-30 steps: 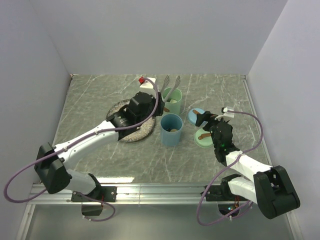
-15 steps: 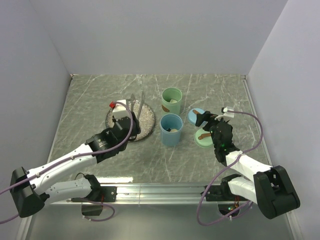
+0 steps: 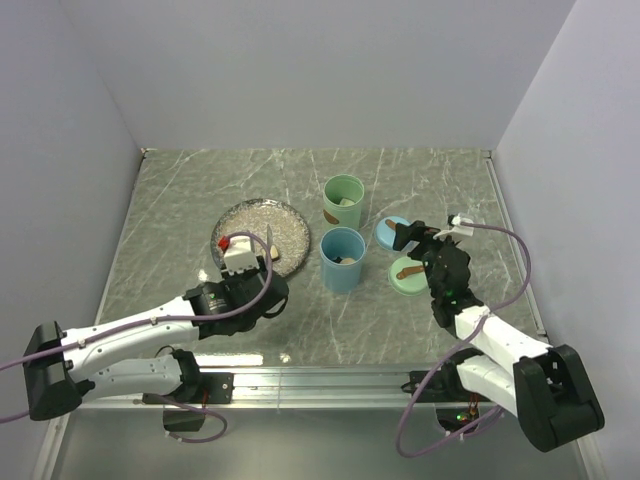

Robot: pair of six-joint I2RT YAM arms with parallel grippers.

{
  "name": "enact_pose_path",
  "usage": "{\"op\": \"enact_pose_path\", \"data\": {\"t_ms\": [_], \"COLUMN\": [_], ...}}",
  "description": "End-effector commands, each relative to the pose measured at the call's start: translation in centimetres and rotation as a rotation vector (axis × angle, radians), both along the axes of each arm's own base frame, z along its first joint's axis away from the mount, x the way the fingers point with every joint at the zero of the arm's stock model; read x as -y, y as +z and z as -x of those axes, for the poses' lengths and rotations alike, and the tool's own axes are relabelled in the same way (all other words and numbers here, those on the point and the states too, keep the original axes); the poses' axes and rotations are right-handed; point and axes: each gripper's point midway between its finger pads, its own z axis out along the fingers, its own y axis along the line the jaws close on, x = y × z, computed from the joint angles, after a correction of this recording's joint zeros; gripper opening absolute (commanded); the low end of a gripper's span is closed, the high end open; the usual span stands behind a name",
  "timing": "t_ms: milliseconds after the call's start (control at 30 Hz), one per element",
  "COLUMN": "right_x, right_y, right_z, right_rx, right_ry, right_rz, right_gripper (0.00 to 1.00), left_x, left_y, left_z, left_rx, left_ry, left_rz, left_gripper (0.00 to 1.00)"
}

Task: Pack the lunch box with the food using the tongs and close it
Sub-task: Pick up the food using the clamp

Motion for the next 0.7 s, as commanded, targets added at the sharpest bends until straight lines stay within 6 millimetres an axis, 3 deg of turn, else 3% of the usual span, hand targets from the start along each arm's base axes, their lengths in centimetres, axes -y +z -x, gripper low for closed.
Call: {"op": "enact_pose_path", "data": {"t_ms": [0,300,667], "right_x": [-0.1,0.2,0.2], "right_y": [1.6,1.9,2.0], "right_z": [0.2,0.8,1.0], "right_rx": [0.051,0.064,0.069], "right_ry": [0.001,0.0,0.0], "right_rz": [-0.015,-0.019,-0.019], "right_gripper": [0.95,0.96,0.95], "left_x": [-0.8,0.8,2.2], "left_y": [-0.6,-2.7,-2.5], "left_z": [0.6,1.9,2.0], "left_rx": [0.006,-0.041,-0.03], "left_ry": [0.063,0.013,-0.037], "left_rz": [0.005,0.017,0.051], "left_gripper": [0.46,0.47,0.48]}}
